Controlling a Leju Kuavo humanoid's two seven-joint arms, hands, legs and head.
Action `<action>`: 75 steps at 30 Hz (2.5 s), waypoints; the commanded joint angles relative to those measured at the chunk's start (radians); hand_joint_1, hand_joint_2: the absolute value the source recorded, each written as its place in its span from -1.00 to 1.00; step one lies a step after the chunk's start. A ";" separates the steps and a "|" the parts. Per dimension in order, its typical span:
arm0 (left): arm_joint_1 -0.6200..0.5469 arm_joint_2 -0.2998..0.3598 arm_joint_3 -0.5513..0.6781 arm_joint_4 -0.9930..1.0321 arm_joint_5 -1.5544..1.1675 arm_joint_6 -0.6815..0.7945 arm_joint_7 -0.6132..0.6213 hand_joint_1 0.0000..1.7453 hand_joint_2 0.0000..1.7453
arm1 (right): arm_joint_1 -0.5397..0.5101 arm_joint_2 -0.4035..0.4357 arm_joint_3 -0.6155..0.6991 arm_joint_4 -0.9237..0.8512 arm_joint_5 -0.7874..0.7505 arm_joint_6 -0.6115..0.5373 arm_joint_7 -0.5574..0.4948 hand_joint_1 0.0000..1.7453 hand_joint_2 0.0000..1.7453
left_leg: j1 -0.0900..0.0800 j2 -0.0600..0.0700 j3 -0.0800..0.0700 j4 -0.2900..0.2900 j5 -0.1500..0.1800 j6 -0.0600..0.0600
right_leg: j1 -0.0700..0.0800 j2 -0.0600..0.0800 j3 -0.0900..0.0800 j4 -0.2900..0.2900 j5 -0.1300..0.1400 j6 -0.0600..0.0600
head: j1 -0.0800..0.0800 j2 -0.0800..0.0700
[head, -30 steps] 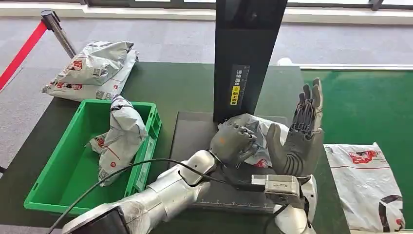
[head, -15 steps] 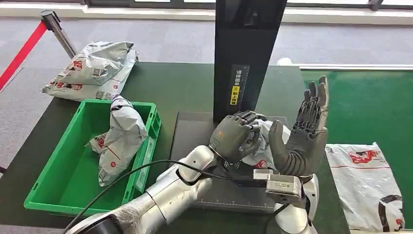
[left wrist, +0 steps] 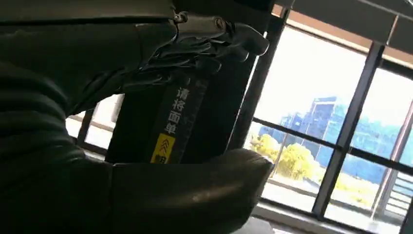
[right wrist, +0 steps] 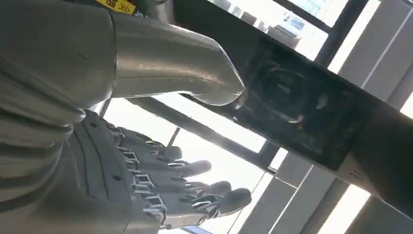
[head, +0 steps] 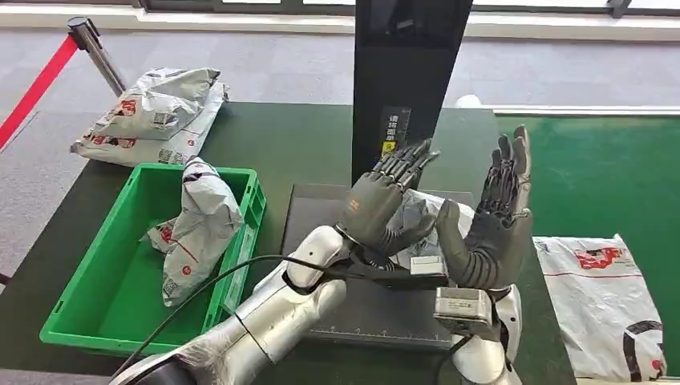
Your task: Moved the parcel from conveyor to table for the left to box.
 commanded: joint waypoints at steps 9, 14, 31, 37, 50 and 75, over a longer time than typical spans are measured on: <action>-0.162 0.010 -0.551 0.470 0.304 -0.354 0.084 -1.00 -1.00 | -0.107 -0.017 0.084 0.140 -0.002 0.084 -0.001 -1.00 1.00 | 0.000 0.004 0.002 -0.002 0.002 0.001 | 0.000 0.001 0.002 -0.003 0.003 0.000 | 0.000 0.000; -0.104 0.010 -0.638 0.519 0.330 -0.412 0.105 -1.00 1.00 | -0.131 -0.010 0.103 0.157 -0.003 0.102 0.006 -1.00 1.00 | 0.000 0.005 0.003 -0.003 0.002 0.000 | 0.000 0.002 0.002 -0.003 0.003 0.000 | 0.000 0.000; -0.111 0.010 -0.584 0.640 0.280 -0.098 0.175 1.00 1.00 | -0.125 -0.005 0.102 0.120 0.019 0.109 0.024 -1.00 1.00 | 0.001 0.005 0.004 -0.002 0.003 0.001 | 0.001 0.002 0.004 -0.002 0.005 0.000 | 0.000 0.000; -0.124 0.010 -0.548 0.649 0.261 0.000 0.175 1.00 1.00 | -0.109 -0.010 0.095 0.101 0.025 0.108 0.029 -1.00 1.00 | 0.000 0.002 0.002 0.000 0.005 0.001 | 0.001 -0.001 0.002 -0.001 0.005 0.000 | 0.000 0.000; -0.010 0.078 -0.027 0.402 0.090 0.332 0.043 1.00 1.00 | -0.079 -0.018 0.065 0.099 0.041 0.071 0.025 -1.00 1.00 | 0.000 0.003 0.002 -0.001 0.005 0.001 | 0.000 0.000 0.002 -0.001 0.004 0.000 | 0.000 0.000; 0.486 0.010 0.818 -0.742 -0.191 0.355 -0.294 1.00 1.00 | 0.026 -0.075 0.037 0.036 0.026 0.041 0.016 -1.00 1.00 | 0.001 0.005 -0.004 0.002 0.003 0.001 | 0.001 0.004 -0.005 0.001 0.004 0.001 | 0.000 0.000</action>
